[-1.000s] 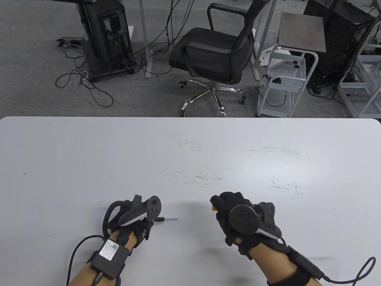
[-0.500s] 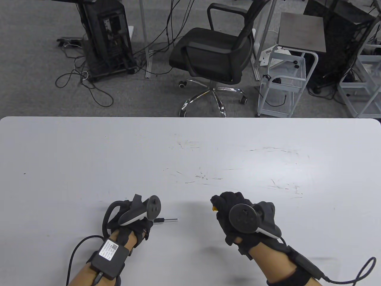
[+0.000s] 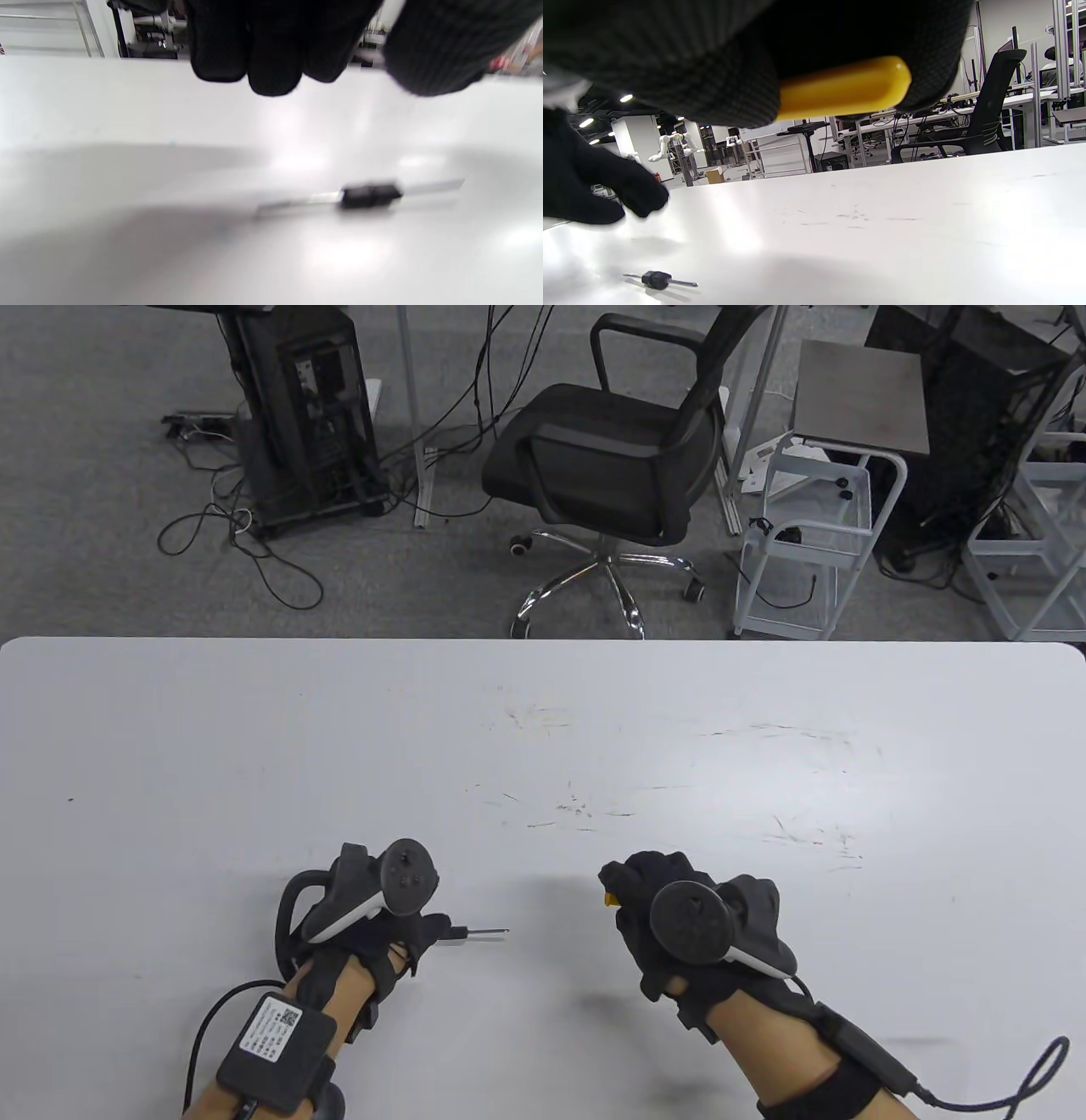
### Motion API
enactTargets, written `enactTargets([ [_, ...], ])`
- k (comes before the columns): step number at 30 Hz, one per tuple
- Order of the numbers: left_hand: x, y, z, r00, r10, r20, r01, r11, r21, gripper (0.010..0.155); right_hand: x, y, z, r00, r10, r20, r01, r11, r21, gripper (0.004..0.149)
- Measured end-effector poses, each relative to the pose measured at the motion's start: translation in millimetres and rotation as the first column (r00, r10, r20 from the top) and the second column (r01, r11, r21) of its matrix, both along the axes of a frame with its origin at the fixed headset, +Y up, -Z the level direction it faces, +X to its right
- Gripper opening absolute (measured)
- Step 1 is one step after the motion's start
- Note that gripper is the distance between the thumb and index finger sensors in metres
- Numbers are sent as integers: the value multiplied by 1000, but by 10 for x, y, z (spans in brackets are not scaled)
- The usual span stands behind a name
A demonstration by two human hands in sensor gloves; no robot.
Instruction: Separate screwdriver from screwdriver handle
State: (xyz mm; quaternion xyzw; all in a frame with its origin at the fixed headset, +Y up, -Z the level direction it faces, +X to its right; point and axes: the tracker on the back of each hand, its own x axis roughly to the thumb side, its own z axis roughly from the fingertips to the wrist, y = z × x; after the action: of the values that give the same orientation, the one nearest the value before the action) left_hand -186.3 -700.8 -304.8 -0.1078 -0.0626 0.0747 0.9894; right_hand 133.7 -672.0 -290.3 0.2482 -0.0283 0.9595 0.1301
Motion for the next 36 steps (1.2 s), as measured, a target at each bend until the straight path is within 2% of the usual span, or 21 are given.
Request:
enactTargets([
  [2, -11, 124, 53, 996, 92, 2, -92, 993, 76, 78, -18, -81, -31, 1000, 14, -1, -14, 1000, -23, 51],
  [5, 9, 252, 121, 984, 178, 27, -180, 974, 135, 83, -48, -236, -82, 999, 43, -3, -43, 997, -61, 51],
  [7, 33, 300, 152, 982, 183, 40, -187, 968, 167, 85, -59, -355, -125, 998, 57, 3, -57, 993, -99, 50],
  [14, 15, 323, 157, 984, 175, 42, -179, 968, 175, 91, -63, -640, -185, 988, 150, 21, -145, 976, -163, 50],
  [36, -24, 336, 145, 987, 159, 25, -161, 971, 177, 91, -130, -857, -183, 951, 307, 23, -300, 941, -157, 52],
])
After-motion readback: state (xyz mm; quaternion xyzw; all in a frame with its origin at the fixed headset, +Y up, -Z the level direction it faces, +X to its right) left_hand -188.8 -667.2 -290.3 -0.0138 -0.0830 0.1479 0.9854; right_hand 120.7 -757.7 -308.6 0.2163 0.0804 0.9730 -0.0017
